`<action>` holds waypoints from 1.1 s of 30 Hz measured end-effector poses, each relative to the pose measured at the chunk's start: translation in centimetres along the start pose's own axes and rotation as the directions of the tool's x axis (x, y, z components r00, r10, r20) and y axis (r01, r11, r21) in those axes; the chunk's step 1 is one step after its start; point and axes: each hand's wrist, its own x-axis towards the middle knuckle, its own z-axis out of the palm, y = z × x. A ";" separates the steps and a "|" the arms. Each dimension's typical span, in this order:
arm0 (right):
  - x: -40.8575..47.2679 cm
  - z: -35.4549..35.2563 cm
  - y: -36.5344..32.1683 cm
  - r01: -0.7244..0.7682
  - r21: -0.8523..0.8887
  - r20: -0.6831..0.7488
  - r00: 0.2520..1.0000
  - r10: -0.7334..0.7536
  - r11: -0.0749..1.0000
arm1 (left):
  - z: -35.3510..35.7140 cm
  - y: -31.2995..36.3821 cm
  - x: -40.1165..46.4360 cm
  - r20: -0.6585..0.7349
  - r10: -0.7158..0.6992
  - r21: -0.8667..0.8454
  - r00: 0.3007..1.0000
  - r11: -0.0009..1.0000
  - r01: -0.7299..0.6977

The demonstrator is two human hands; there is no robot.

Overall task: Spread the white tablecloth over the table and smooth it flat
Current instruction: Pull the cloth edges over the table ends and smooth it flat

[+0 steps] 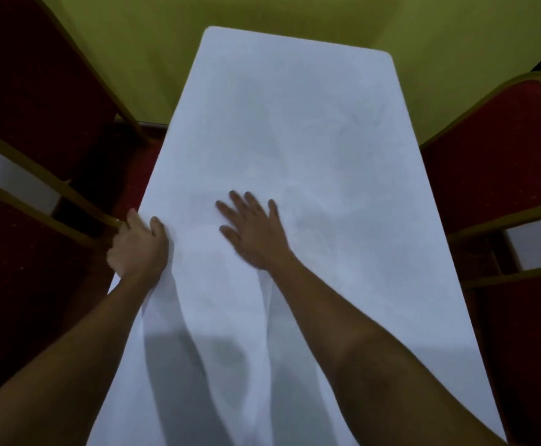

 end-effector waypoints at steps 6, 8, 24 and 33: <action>0.5 -2.7 11.1 -0.369 0.028 -0.087 0.925 0.370 0.929 | 3.5 9.6 -1.4 -0.040 0.635 -0.047 0.771 0.770 -0.636; -0.6 -3.3 14.1 -0.456 0.049 -0.112 0.882 0.458 0.889 | 5.1 14.0 -3.5 0.034 0.779 -0.100 0.626 0.625 -0.774; -1.3 -6.8 23.1 -0.814 0.143 -0.233 0.525 0.818 0.563 | 8.2 20.9 8.0 0.301 0.732 0.057 0.611 0.626 -0.778; 5.8 -1.7 6.6 -0.130 0.018 -0.048 0.990 0.131 0.991 | 4.2 10.7 12.3 0.136 0.221 0.116 0.966 0.965 -0.237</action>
